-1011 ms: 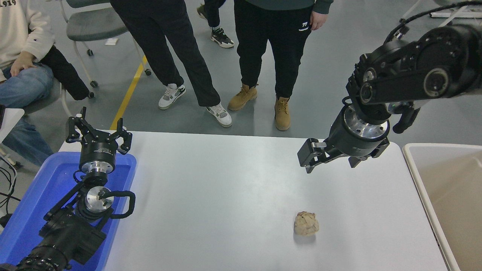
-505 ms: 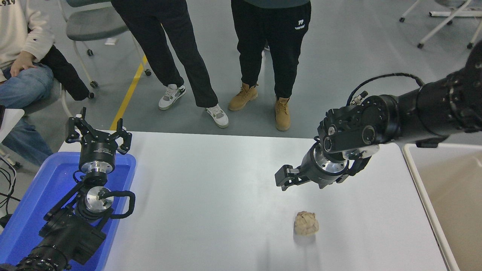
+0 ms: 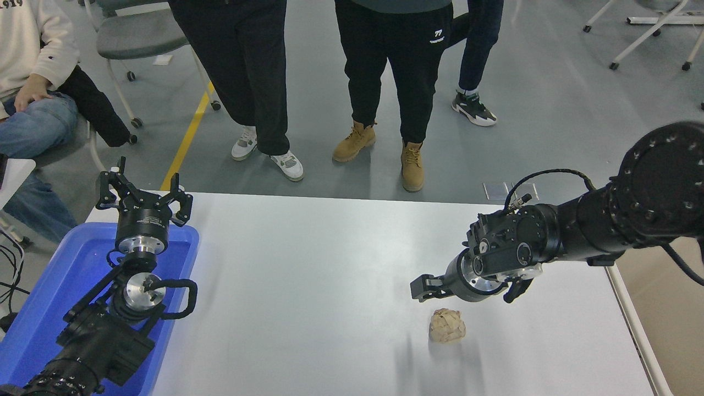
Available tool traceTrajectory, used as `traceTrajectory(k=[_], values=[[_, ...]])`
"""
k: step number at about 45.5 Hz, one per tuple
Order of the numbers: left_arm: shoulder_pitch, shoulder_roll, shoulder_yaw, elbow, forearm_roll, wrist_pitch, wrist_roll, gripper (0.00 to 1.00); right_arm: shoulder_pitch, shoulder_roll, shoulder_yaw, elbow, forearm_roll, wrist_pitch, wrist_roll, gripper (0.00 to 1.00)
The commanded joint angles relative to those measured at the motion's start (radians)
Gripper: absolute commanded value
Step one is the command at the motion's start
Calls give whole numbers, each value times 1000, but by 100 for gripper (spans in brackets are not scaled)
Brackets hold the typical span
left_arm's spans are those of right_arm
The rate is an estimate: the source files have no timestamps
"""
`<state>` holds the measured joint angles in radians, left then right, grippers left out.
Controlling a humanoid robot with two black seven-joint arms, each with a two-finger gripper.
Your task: Pick up paper ball place in dustbin
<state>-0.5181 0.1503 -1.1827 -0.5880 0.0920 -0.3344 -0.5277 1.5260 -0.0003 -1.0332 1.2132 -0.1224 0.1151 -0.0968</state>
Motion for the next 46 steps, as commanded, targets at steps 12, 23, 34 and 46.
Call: traceTrajectory(k=[12, 23, 34, 46], values=[[0, 0, 0, 1, 0, 0, 0, 99, -136, 0, 15, -73, -65, -52, 0, 100], [0, 0, 0, 1, 0, 0, 0, 99, -155, 0, 15, -92, -68, -60, -1, 100], [0, 0, 0, 1, 0, 0, 0, 99, -158, 0, 28, -92, -69, -60, -1, 100], [1, 0, 0, 1, 0, 0, 0, 99, -173, 0, 38, -92, -69, -60, 0, 75]])
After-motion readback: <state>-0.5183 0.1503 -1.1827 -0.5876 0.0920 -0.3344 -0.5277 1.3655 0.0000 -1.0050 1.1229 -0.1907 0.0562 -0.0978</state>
